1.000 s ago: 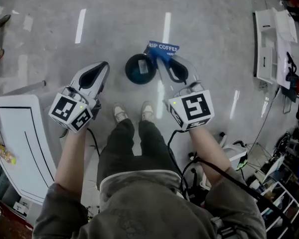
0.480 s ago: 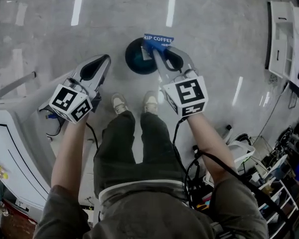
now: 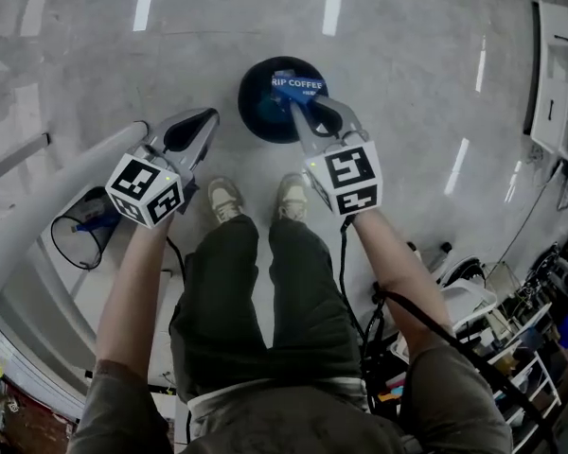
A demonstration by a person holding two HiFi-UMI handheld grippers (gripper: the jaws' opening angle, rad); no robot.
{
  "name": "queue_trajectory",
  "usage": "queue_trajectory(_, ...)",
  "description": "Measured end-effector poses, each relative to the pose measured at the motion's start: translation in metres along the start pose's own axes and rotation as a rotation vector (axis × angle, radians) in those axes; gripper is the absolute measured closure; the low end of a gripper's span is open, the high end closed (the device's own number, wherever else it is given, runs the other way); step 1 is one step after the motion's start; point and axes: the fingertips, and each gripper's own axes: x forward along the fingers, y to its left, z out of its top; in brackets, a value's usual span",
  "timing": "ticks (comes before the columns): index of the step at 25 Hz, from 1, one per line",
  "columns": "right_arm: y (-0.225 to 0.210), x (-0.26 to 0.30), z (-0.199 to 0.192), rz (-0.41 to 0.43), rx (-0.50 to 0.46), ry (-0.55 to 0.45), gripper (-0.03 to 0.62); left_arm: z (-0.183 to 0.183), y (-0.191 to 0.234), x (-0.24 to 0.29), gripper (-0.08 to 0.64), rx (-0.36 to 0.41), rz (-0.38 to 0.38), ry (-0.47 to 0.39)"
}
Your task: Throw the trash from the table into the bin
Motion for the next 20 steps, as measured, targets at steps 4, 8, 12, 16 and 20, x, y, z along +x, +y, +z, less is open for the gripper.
queue_trajectory(4, 0.000, 0.038, -0.050, 0.014, 0.012, 0.060, 0.569, -0.050, 0.023, 0.019, 0.561, -0.024, 0.003, 0.037)
queue_trajectory(8, -0.002, 0.067, -0.103, 0.020, 0.015, 0.145, 0.568, -0.094, 0.040, 0.036, 0.561, -0.055, 0.002, 0.085)
queue_trajectory(12, 0.004, 0.093, -0.152, 0.048, 0.046, 0.248, 0.543, -0.130, 0.058, 0.047, 0.561, -0.088, 0.006, 0.121)
queue_trajectory(16, 0.009, 0.108, -0.182, 0.039, 0.002, 0.308, 0.488, -0.162, 0.063, 0.052, 0.561, -0.113, 0.003, 0.159)
queue_trajectory(20, 0.009, 0.114, -0.204, 0.029, -0.042, 0.385, 0.446, -0.188, 0.060, 0.057, 0.561, -0.133, -0.005, 0.194)
